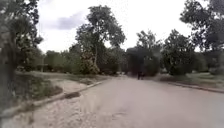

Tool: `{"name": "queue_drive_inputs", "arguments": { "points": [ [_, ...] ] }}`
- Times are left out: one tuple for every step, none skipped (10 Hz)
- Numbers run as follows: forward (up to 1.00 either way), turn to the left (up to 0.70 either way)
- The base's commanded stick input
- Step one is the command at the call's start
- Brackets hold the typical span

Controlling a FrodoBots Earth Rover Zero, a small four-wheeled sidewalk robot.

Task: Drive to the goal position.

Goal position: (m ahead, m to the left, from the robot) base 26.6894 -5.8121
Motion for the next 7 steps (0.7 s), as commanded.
{"name": "queue_drive_inputs", "arguments": {
  "points": [
    [1.0,-0.05],
    [1.0,-0.24],
    [1.0,-0.24],
    [1.0,-0.25],
    [1.0,-0.01],
    [1.0,0.0],
    [1.0,0.01]
  ]
}}
